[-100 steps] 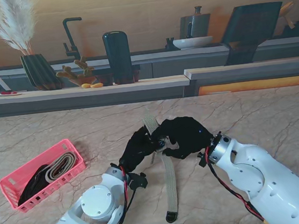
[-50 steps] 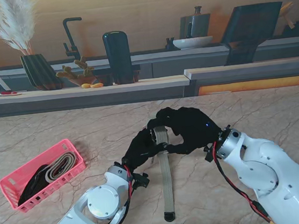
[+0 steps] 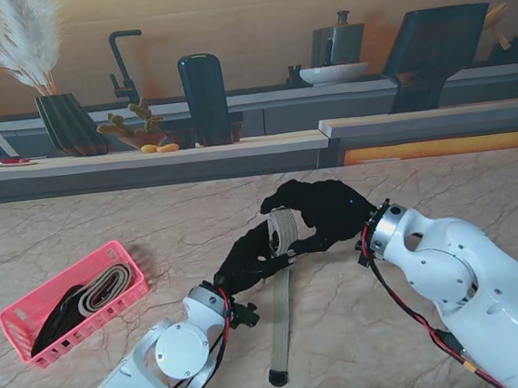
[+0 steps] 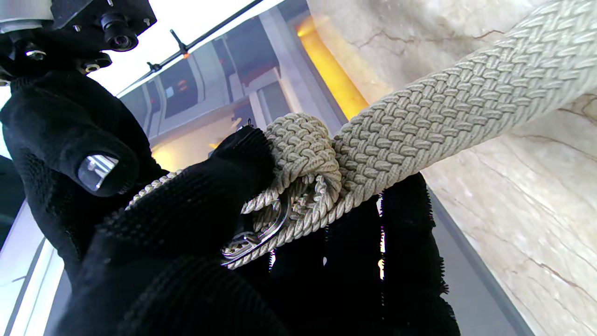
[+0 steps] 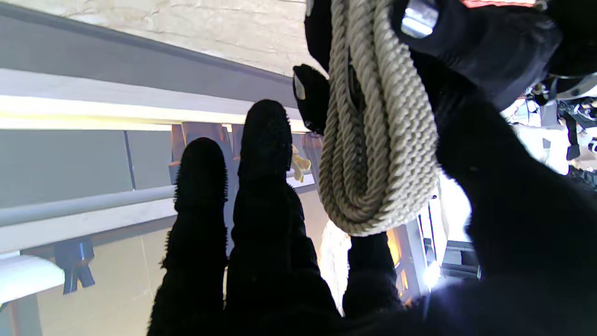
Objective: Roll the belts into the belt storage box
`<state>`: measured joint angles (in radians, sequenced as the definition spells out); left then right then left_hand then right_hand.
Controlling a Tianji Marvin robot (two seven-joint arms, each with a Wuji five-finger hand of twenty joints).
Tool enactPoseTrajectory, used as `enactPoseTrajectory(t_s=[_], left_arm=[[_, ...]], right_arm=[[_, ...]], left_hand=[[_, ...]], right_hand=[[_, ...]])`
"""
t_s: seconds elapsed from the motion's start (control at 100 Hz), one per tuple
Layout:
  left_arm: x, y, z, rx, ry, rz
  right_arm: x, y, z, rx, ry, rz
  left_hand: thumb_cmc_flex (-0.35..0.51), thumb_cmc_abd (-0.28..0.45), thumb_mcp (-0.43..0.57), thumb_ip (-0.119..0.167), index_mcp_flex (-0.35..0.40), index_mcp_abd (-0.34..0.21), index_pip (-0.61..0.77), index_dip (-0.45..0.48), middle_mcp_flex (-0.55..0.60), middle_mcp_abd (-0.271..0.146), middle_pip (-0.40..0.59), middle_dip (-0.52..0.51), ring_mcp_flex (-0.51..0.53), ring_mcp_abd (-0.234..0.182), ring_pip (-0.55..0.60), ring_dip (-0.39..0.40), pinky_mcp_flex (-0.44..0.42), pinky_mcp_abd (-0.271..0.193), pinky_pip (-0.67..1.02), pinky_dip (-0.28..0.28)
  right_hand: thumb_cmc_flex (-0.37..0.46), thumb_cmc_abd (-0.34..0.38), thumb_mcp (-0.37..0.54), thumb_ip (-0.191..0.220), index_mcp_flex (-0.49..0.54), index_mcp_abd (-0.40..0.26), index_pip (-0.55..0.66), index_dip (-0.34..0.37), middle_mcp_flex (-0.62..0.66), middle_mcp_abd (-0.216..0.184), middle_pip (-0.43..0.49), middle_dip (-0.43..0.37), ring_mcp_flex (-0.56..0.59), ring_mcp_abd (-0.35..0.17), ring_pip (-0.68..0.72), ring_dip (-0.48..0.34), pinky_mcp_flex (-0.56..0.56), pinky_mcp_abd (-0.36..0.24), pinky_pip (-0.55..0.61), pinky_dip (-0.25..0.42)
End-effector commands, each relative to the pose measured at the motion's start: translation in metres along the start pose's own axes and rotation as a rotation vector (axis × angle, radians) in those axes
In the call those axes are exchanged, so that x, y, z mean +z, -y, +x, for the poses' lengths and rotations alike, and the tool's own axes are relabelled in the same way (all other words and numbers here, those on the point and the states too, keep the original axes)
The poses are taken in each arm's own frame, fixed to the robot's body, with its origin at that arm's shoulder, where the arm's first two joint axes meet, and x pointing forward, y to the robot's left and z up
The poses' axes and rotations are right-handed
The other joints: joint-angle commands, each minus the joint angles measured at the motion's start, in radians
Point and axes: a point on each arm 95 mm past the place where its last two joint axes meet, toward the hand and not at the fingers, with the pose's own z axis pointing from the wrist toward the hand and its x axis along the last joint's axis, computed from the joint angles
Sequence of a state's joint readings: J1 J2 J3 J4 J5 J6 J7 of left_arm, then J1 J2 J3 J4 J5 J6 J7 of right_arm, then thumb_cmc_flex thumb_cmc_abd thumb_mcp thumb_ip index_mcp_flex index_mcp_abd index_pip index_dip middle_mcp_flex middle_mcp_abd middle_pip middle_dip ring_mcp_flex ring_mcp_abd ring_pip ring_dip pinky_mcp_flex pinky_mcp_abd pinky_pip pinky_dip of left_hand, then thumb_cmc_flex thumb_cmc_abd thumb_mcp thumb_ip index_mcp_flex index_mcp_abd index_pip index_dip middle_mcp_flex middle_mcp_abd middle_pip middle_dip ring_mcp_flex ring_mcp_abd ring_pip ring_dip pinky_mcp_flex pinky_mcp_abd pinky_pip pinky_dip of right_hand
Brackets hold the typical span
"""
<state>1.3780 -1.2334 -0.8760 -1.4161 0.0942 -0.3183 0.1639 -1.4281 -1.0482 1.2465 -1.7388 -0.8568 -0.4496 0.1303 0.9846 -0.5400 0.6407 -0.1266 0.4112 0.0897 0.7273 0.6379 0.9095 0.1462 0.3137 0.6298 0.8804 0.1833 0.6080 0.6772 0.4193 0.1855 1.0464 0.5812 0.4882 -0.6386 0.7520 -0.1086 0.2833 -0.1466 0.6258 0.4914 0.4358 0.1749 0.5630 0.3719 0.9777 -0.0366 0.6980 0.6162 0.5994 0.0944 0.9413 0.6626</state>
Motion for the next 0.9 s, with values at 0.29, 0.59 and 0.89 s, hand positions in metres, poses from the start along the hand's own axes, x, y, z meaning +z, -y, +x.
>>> enactPoseTrajectory(t_s=[0.29,0.59,0.89], left_arm=[[0.001,-0.001,0.001,0.017,-0.010,0.002],[0.000,-0.001,0.001,0.007,-0.010,0.009],[-0.001,0.000,0.001,0.000,-0.008,0.011]], right_arm=[[0.009,0.013,0.002,0.185,-0.021,0.073],[0.012,0.019,-0.003,0.220,-0.016,0.133],[0.008,0.021,-0.005,0.210,-0.039,0.175]], left_hand=[[0.171,0.167,0.099,0.061,0.039,-0.106,0.084,0.023,0.045,-0.118,0.170,0.034,0.045,-0.052,0.085,0.044,-0.001,-0.013,0.019,0.023],[0.171,0.167,0.100,0.061,0.044,-0.106,0.084,0.024,0.047,-0.117,0.171,0.034,0.045,-0.048,0.085,0.042,-0.002,-0.012,0.019,0.024],[0.170,0.165,0.102,0.061,0.046,-0.103,0.081,0.024,0.049,-0.114,0.171,0.036,0.045,-0.048,0.086,0.040,-0.002,-0.010,0.020,0.025]], right_hand=[[0.134,-0.060,0.264,-0.070,0.337,-0.025,0.152,-0.043,0.353,-0.029,0.143,0.068,0.139,-0.049,-0.036,0.016,0.097,-0.038,0.044,-0.018],[0.209,-0.121,0.269,-0.104,0.381,-0.040,0.180,-0.111,0.445,-0.037,0.086,0.025,0.208,-0.052,-0.114,0.020,0.152,-0.092,0.071,-0.032],[0.211,-0.203,0.257,-0.101,0.401,-0.056,0.133,0.018,0.399,-0.042,0.054,0.011,0.182,-0.059,-0.238,0.001,0.150,-0.114,0.044,-0.048]])
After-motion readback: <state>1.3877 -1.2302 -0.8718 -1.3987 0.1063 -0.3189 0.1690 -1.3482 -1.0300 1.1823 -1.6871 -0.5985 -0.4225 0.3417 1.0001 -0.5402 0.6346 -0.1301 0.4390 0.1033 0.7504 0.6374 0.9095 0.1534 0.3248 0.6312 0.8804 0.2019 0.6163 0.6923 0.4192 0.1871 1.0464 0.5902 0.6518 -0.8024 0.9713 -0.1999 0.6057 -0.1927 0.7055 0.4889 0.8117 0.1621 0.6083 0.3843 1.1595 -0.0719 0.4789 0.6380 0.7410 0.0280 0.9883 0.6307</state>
